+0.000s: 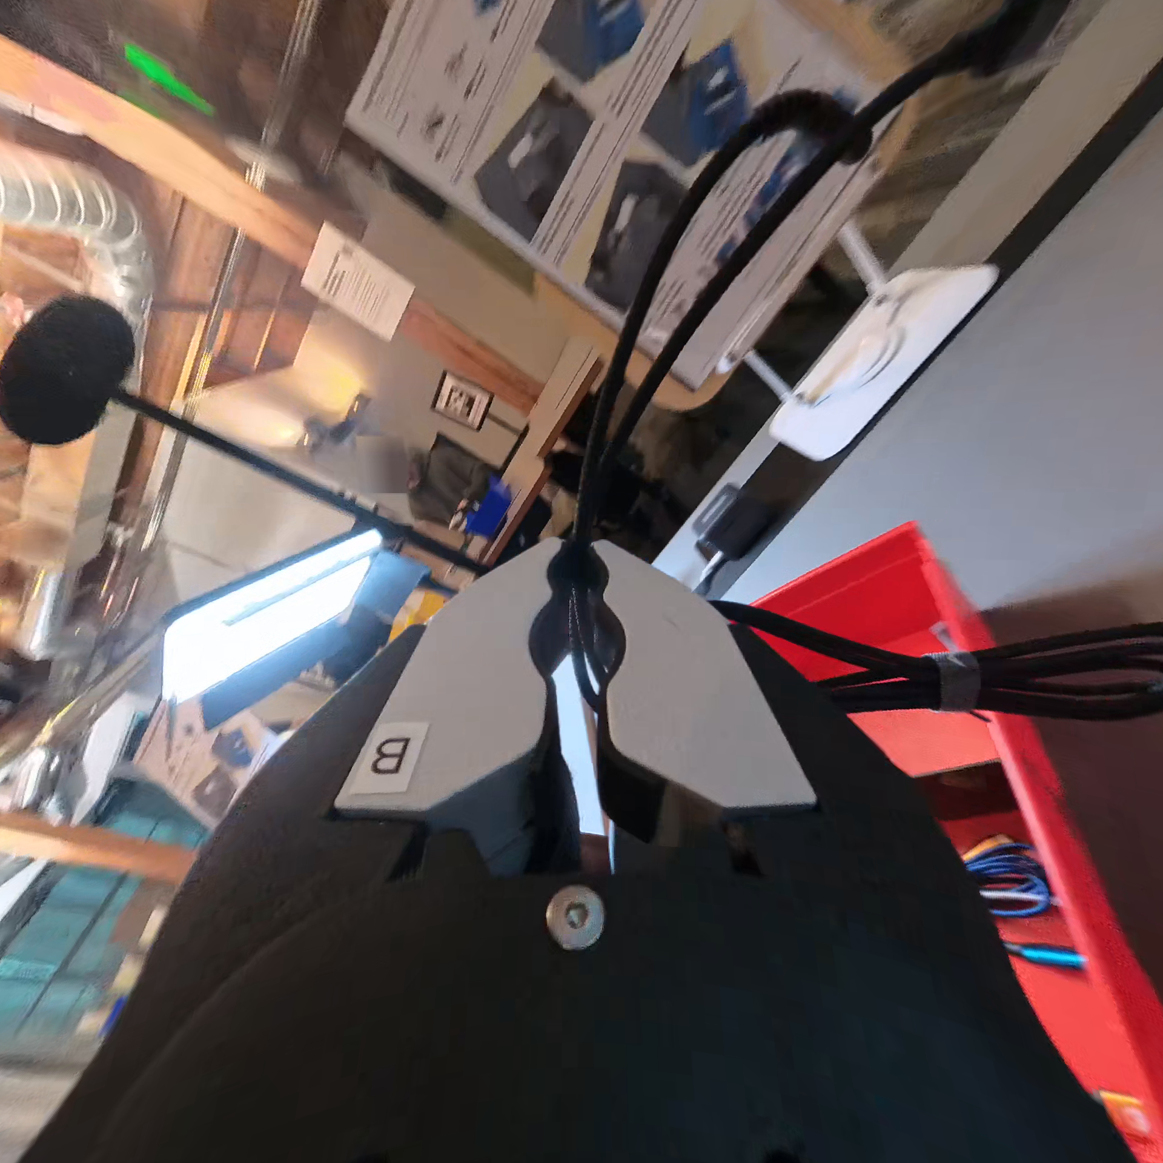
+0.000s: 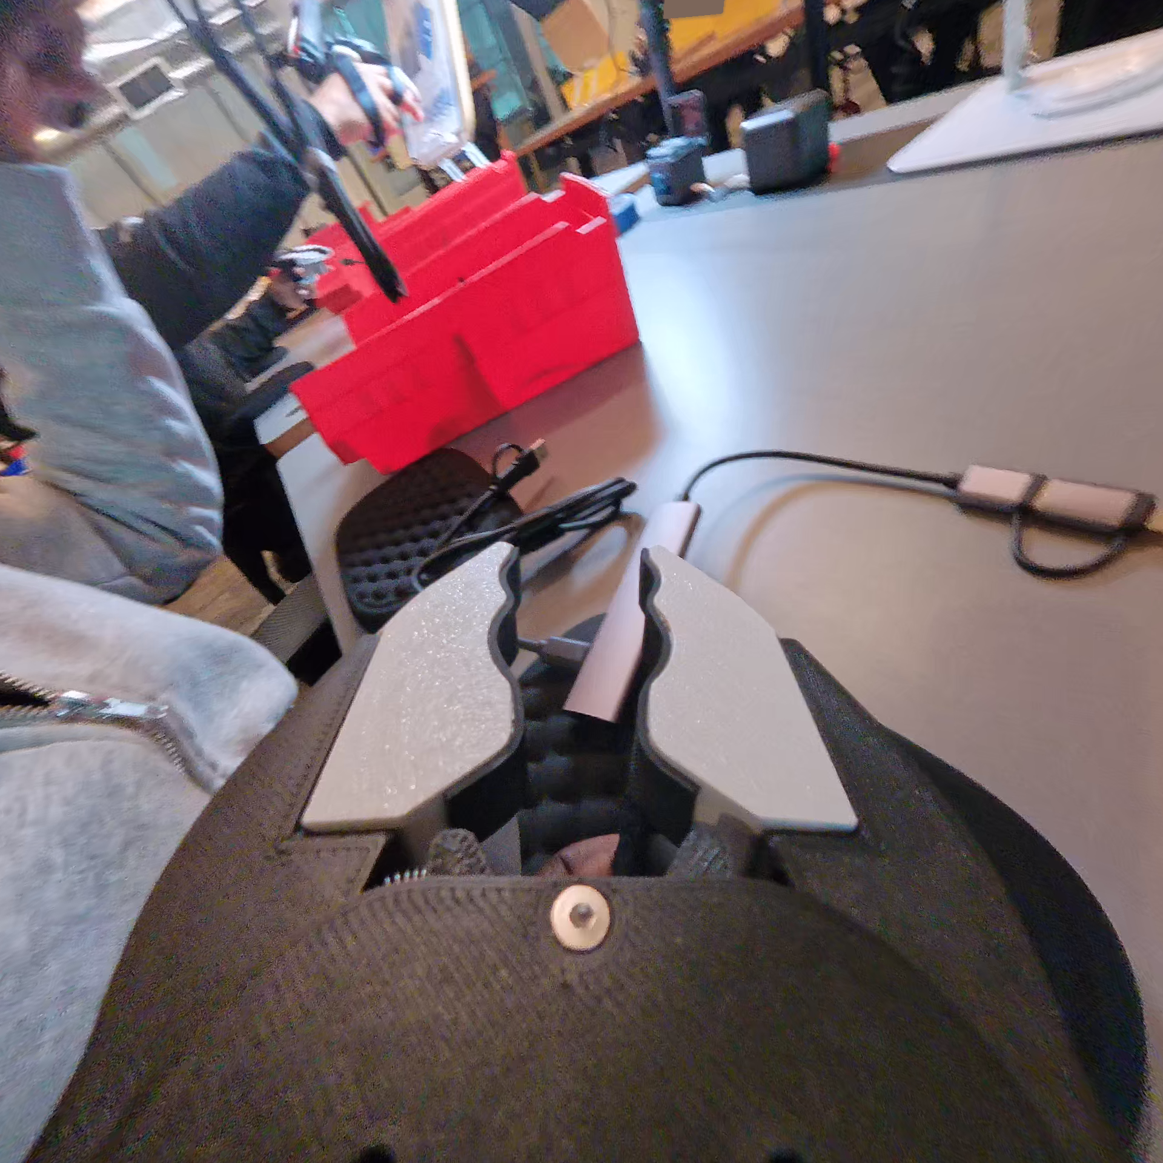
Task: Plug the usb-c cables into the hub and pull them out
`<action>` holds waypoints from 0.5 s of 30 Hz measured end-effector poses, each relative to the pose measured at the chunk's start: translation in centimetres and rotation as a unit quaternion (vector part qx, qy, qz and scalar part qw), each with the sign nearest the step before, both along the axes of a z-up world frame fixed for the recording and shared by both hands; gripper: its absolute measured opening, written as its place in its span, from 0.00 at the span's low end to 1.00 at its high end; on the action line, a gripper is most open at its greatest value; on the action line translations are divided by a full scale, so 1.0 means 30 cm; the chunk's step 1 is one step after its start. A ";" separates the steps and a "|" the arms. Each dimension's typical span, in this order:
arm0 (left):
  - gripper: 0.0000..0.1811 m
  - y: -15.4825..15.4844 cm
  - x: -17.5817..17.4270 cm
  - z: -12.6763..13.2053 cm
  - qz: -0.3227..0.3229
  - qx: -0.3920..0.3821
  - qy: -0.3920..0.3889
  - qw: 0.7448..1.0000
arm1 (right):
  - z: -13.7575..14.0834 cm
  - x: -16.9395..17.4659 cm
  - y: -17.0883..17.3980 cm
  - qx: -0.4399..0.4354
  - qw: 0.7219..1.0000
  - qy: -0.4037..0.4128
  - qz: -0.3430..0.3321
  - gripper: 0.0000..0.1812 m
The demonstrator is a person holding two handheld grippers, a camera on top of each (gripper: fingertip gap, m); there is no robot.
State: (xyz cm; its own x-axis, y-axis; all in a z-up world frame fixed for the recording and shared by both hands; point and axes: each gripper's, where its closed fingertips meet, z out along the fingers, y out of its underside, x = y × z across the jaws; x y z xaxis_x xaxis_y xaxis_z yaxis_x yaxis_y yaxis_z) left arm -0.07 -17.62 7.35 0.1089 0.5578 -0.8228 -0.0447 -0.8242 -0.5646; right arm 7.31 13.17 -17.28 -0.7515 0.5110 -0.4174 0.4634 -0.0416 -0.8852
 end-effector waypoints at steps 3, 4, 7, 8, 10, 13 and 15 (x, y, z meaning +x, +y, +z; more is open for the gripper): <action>0.03 0.109 0.062 -0.069 -0.101 0.014 -0.013 0.995 | 0.099 0.013 -0.020 -0.049 0.997 0.047 0.032 0.19; 0.03 0.143 0.083 -0.105 -0.142 0.022 -0.035 0.989 | 0.149 0.009 -0.027 -0.076 0.995 0.055 0.041 0.19; 0.03 0.212 0.121 -0.202 -0.246 0.021 -0.085 0.965 | 0.316 0.021 -0.081 -0.167 0.978 0.027 0.119 0.20; 0.03 0.226 0.125 -0.235 -0.273 0.019 -0.103 0.956 | 0.364 0.032 -0.110 -0.187 0.970 0.012 0.153 0.20; 0.03 0.252 0.126 -0.301 -0.318 0.014 -0.139 0.938 | 0.417 0.063 -0.187 -0.189 0.956 -0.008 0.225 0.21; 0.03 0.279 0.122 -0.398 -0.355 -0.009 -0.183 0.917 | 0.414 0.101 -0.318 -0.138 0.944 -0.012 0.300 0.24; 0.03 0.290 0.121 -0.447 -0.372 -0.025 -0.206 0.905 | 0.385 0.112 -0.383 -0.097 0.936 -0.006 0.338 0.24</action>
State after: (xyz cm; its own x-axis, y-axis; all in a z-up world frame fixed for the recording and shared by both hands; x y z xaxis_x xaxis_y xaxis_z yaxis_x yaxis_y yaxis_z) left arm 3.55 -8.92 -6.06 0.7417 0.1670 -0.6496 -0.3928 -0.6769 -0.6225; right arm 10.69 1.69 -5.75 -0.8708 -0.1659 -0.4628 0.4512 0.1042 -0.8863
